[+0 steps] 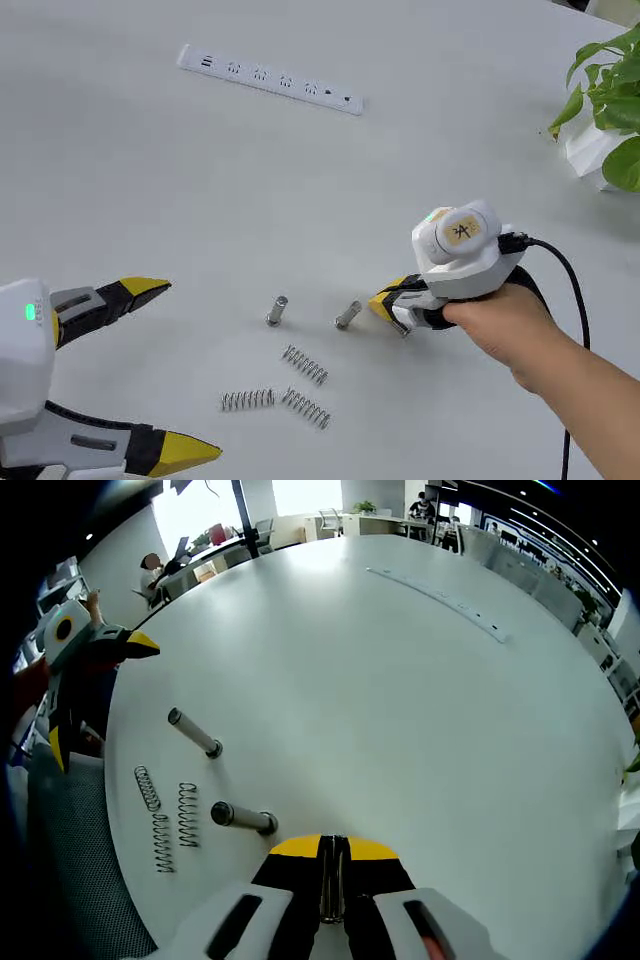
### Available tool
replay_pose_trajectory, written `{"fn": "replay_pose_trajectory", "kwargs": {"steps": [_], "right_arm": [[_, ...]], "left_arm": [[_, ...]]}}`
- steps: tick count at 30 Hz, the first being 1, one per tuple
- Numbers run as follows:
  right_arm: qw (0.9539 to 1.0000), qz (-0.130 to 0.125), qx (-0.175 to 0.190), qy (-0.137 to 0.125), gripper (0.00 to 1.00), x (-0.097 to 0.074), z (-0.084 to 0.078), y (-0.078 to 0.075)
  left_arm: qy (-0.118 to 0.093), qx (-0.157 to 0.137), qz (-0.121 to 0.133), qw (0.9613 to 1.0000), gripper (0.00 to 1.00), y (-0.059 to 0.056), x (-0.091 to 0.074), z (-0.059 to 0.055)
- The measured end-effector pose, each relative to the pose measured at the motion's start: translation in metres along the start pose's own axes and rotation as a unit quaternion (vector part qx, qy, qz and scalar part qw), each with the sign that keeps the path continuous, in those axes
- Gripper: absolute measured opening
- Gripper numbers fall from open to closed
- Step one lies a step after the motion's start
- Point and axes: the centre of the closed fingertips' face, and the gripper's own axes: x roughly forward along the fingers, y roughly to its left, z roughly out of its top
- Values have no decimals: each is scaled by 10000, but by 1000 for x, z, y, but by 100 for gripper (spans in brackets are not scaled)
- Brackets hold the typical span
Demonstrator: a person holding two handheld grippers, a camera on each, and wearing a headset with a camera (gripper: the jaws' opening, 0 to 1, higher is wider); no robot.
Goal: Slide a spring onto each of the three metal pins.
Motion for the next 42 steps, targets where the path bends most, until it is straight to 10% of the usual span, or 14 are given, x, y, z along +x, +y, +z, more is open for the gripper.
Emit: {"fn": "replay_pose_trajectory", "kwargs": {"steps": [42], "right_arm": [[9953,309,-596,702,6,7,-2,1]], "left_arm": [[-8,-109,20,9999,98,0,1,-4]]}}
